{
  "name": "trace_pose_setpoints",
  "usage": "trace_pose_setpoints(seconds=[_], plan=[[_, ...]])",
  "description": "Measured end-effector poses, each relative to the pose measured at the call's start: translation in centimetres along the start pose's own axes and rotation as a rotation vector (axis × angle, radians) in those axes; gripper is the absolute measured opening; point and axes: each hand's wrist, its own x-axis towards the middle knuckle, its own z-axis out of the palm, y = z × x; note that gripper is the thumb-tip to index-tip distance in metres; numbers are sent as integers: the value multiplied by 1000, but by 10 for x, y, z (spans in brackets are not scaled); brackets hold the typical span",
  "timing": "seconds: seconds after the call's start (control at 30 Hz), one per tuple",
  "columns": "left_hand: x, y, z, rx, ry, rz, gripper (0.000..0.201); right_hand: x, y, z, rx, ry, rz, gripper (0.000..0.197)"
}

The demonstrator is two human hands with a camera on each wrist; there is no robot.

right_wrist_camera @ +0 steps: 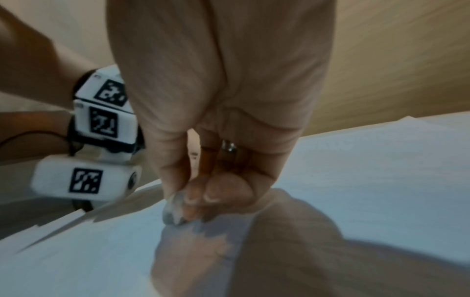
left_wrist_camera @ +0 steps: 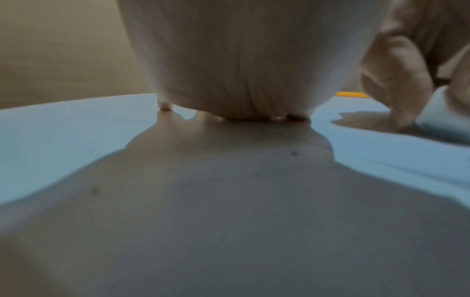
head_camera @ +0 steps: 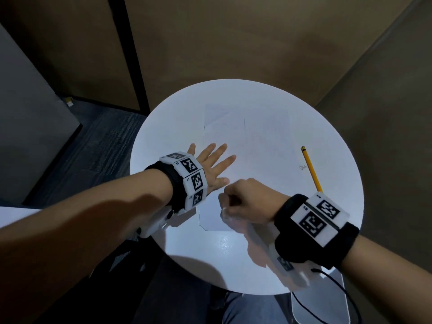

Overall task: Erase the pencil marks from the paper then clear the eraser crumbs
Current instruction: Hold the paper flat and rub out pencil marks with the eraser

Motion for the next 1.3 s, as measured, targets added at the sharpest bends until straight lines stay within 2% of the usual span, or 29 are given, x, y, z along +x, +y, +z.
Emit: trace_pose_setpoints(seconds=[0.1, 0.13, 0.2, 0.3, 0.33, 0.43, 0.5, 0.6, 0.67, 0.77, 0.83, 0.93, 1.0, 1.1, 1.17, 1.3], plan=[[4, -2, -7, 36, 41, 16, 58, 7, 10, -5, 147, 145, 80, 10], [5, -3, -9, 55, 63, 25, 58, 8, 11, -5, 179, 191, 102, 8], [5, -4, -11, 101, 58, 37, 58, 5, 11, -3, 178, 191, 84, 10], [3, -3, -6, 96, 25, 28, 60, 0, 7, -3, 112, 77, 32, 27], [3, -4, -5, 80, 29, 26, 60, 1, 7, -4, 109, 80, 26, 26], [4, -4, -2, 59, 48, 13, 64, 10, 8, -3, 178, 231, 63, 8], [4, -3, -2, 63, 55, 2, 66, 9, 6, 3, 181, 268, 54, 10], [4, -3, -3, 37, 43, 1, 67, -1, 3, 10, 116, 135, -2, 32], [5, -4, -4, 20, 41, 2, 67, -2, 3, 6, 106, 76, 4, 32], [6, -3, -1, 32, 53, -7, 67, 8, 8, 2, 181, 226, 46, 15], [7, -4, 0, 28, 53, -6, 67, 8, 8, 4, 187, 271, 52, 16], [7, -6, -1, 3, 36, 5, 67, -2, 4, 9, 115, 118, 2, 34], [8, -6, -1, -2, 33, 10, 68, -3, 3, 5, 123, 64, 2, 34], [8, -5, 2, 29, 66, -1, 67, 9, 6, 2, 185, 245, 45, 20], [8, -5, 3, 30, 69, -1, 67, 9, 5, 6, 182, 296, 52, 17], [7, -6, -1, -15, 49, 14, 68, -2, 4, 7, 121, 85, 13, 29]])
